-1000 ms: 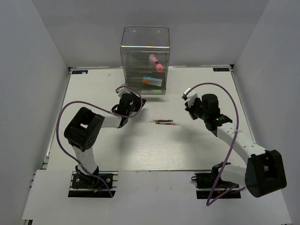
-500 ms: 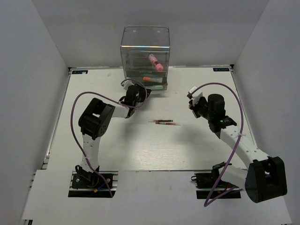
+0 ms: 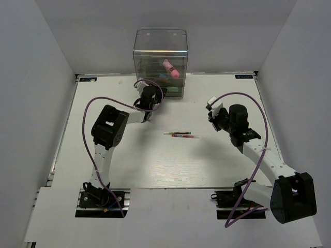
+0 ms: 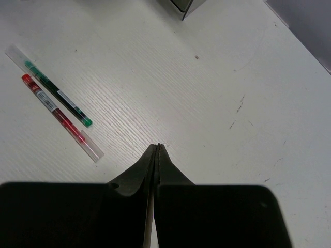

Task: Sort the stationery into containers
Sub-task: Close the drawer in the storage box, then open the drawer in the storage box.

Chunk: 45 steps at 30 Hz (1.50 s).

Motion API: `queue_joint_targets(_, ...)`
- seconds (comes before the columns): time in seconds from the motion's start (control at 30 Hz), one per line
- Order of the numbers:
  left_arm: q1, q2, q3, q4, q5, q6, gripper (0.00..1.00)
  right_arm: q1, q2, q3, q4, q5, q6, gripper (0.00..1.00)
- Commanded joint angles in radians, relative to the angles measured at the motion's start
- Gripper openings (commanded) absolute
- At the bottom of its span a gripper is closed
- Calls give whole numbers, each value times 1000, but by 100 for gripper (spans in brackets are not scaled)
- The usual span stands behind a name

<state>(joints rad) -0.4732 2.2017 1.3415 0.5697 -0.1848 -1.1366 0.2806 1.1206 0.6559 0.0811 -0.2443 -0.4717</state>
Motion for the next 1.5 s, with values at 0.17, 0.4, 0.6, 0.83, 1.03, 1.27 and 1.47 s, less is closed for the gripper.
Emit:
queue_joint_targets(0.17,16,38,99,-25,-50,-22,32,-9,4,-4,37,-13,-10,0)
queue_joint_targets(0.4,25,47,81,-2,-39,-31,36,-4,16,-6,36,-16,-13,0)
queue_joint_targets(0.6,25,33,-68,140,-7,-100,47,-4,25,-4,31,-16,-16,0)
queue_joint_targets(0.83,25,62,-41,141,-7,-109,67,-4,31,-2,29,-16,-21,0)
queue_joint_targets(1.03,44,84,-7,151,2,-127,67,-6,42,-2,26,-21,-25,0)
queue_joint_targets(1.27,62,130,39,151,2,-137,55,-3,58,1,22,-20,-27,0)
queue_joint_targets(1.47,62,150,67,151,-7,-146,43,-3,68,2,17,-23,-27,0)
